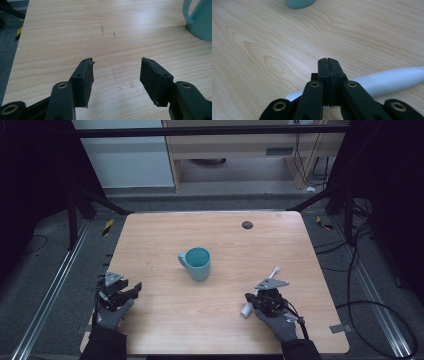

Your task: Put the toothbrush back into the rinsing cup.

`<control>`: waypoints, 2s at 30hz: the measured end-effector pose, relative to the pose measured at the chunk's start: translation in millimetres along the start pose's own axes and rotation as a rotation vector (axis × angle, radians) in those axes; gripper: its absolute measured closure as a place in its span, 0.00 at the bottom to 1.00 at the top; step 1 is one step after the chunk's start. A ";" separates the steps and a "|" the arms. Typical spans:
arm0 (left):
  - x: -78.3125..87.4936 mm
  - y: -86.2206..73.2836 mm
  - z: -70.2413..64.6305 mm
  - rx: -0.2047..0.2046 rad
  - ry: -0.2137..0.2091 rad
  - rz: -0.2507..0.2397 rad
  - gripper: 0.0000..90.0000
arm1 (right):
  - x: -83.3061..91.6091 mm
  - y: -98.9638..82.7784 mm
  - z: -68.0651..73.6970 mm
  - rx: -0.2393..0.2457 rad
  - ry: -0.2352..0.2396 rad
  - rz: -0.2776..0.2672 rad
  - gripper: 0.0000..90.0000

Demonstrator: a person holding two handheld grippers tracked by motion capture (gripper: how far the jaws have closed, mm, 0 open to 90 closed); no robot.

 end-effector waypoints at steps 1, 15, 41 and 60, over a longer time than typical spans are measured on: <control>-0.2 -0.1 -0.1 -0.001 0.000 0.001 0.48 | -0.7 -0.6 1.4 -0.004 0.005 0.008 0.99; 0.2 -0.3 0.0 0.000 0.000 -0.002 0.48 | -4.3 -4.5 2.1 0.006 0.015 0.040 0.97; 0.8 -0.6 0.2 0.001 -0.001 -0.003 0.48 | 5.9 -13.6 -7.0 -0.013 -0.003 0.059 0.97; 0.8 -0.7 0.3 0.002 -0.001 -0.002 0.48 | 9.4 -15.2 -11.0 -0.016 -0.010 0.060 0.95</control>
Point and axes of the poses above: each handheld gripper's, and its own axes: x roughly backward along the jaws, y roughly out of its top, z roughly to its left, the point moved 3 cm from there along -x, roughly forward along the jaws, and after that the axes turned 2 degrees about -x, right-handed, at the moved point
